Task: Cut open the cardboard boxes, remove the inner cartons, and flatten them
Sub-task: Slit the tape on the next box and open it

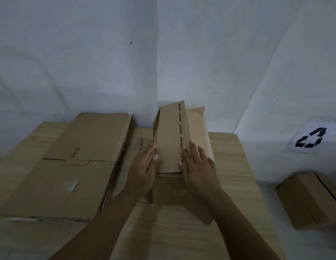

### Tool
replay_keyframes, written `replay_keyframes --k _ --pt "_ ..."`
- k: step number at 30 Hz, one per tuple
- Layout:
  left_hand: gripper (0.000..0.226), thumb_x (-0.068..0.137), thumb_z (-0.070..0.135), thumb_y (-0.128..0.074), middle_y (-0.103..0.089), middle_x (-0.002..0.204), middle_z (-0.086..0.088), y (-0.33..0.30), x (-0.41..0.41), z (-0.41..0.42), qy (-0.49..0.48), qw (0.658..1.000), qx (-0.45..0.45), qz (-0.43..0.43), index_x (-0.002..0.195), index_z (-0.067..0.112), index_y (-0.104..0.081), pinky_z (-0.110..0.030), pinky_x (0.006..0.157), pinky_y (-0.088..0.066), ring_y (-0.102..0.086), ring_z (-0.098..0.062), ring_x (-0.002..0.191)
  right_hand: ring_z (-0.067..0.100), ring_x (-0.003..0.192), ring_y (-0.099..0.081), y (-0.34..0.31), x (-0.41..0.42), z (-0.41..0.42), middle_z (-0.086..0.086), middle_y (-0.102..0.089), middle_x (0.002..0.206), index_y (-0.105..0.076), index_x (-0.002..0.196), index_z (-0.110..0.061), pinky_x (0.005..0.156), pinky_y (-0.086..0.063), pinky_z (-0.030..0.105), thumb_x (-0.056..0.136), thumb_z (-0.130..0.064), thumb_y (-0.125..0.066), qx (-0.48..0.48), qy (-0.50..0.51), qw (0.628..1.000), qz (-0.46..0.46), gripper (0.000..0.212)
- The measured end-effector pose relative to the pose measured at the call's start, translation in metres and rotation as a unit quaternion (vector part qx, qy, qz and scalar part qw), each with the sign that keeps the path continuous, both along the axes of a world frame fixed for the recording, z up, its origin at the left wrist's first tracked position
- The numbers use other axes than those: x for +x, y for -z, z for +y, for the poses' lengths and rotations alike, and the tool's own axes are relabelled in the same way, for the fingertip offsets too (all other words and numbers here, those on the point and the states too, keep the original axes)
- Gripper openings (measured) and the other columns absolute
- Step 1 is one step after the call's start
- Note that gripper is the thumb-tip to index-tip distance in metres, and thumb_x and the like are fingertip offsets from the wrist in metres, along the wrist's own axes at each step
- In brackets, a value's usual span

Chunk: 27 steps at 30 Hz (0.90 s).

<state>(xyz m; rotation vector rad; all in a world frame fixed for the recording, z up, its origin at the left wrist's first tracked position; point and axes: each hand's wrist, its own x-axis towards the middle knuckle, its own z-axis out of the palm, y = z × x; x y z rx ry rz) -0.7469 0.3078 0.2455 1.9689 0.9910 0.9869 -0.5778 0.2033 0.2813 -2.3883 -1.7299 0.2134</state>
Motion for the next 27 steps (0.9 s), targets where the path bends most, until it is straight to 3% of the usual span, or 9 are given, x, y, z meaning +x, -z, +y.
replay_keyframes --k 3,7,9,11,14,18,22,25,27 --pt "0.056 0.106 0.042 -0.039 -0.025 0.15 0.018 -0.006 0.008 0.016 0.036 0.993 -0.072 0.081 0.156 0.019 -0.029 -0.024 0.118 -0.013 -0.016 -0.003 0.145 0.023 0.148 0.027 -0.002 -0.012 0.006 -0.001 0.024 0.163 -0.001 0.159 -0.018 0.12 0.01 0.054 0.097 -0.048 0.009 -0.012 -0.018 0.997 -0.069 0.07" --pt "0.044 0.106 0.035 -0.044 -0.033 0.14 0.026 -0.006 0.008 0.021 0.046 0.988 -0.146 0.018 0.149 0.031 -0.038 0.0 0.099 -0.024 -0.033 0.024 0.121 0.021 0.15 0.021 -0.007 -0.023 0.018 0.004 0.01 0.166 -0.002 0.159 -0.016 0.117 0.017 0.057 0.086 -0.038 0.014 -0.012 -0.092 0.991 -0.099 0.078" --pt "0.035 0.102 0.039 -0.047 -0.05 0.133 0.029 -0.002 0.005 0.019 0.016 0.993 -0.119 -0.017 0.136 0.039 -0.049 -0.005 0.097 -0.035 -0.043 0.028 0.111 0.018 0.151 0.019 -0.006 -0.025 0.021 0.001 0.009 0.167 0.005 0.159 -0.021 0.116 0.015 0.059 0.098 -0.05 0.004 -0.029 -0.074 0.994 -0.075 0.067" --pt "0.023 0.095 0.041 -0.049 -0.063 0.107 0.032 0.002 -0.001 0.015 -0.055 0.994 -0.084 -0.033 0.115 0.041 -0.059 -0.014 0.087 -0.045 -0.056 0.016 0.101 0.019 0.15 0.024 -0.002 -0.028 0.021 0.001 0.017 0.166 0.007 0.158 -0.028 0.115 0.013 0.063 0.1 -0.061 -0.006 -0.045 -0.053 0.996 -0.053 0.068" --pt "0.01 0.096 0.038 -0.056 -0.063 0.091 0.012 0.009 -0.016 0.004 -0.209 0.975 -0.055 -0.05 0.098 0.029 -0.059 -0.018 0.071 -0.043 -0.061 -0.008 0.089 0.02 0.151 0.022 -0.001 -0.03 0.021 0.003 0.015 0.166 0.004 0.159 -0.031 0.114 0.011 0.069 0.101 -0.062 -0.006 -0.053 -0.044 0.996 -0.055 0.066" --pt "0.022 0.093 0.034 -0.056 -0.051 0.067 0.002 0.019 -0.037 -0.021 -0.338 0.94 -0.017 -0.046 0.078 0.019 -0.049 -0.027 0.054 -0.032 -0.051 -0.021 0.064 0.027 0.153 -0.008 -0.007 -0.036 0.031 0.009 -0.022 0.163 -0.033 0.152 -0.028 0.108 0.014 0.075 0.102 -0.055 -0.011 0.009 -0.021 0.994 -0.111 0.061" --pt "0.02 0.087 0.032 -0.049 -0.049 0.061 0.0 0.019 -0.041 -0.046 -0.338 0.939 0.053 -0.031 0.072 0.018 -0.049 -0.03 0.051 -0.035 -0.049 -0.019 0.058 0.033 0.129 -0.043 -0.011 -0.039 0.052 0.013 -0.055 0.127 -0.061 0.112 -0.02 0.116 -0.002 0.069 0.102 -0.052 -0.027 0.083 -0.008 0.987 -0.134 0.048" --pt "0.008 0.084 0.029 -0.056 -0.061 0.075 0.007 0.013 -0.045 -0.054 -0.352 0.934 0.06 -0.02 0.09 0.024 -0.057 -0.043 0.069 -0.054 -0.061 -0.015 0.069 0.038 0.143 -0.028 0.0 -0.038 0.059 0.02 -0.044 0.144 -0.055 0.127 -0.018 0.12 -0.003 0.062 0.101 -0.052 -0.032 0.086 -0.014 0.99 -0.108 0.049" --pt "0.02 0.079 0.029 -0.057 -0.065 0.084 0.012 0.004 -0.045 -0.05 -0.366 0.93 0.038 -0.003 0.098 0.026 -0.06 -0.056 0.084 -0.051 -0.065 -0.014 0.077 0.035 0.153 -0.001 0.012 -0.038 0.058 0.02 -0.014 0.164 -0.031 0.153 -0.022 0.121 0.004 0.059 0.104 -0.052 -0.019 0.045 -0.027 0.995 -0.09 0.059"
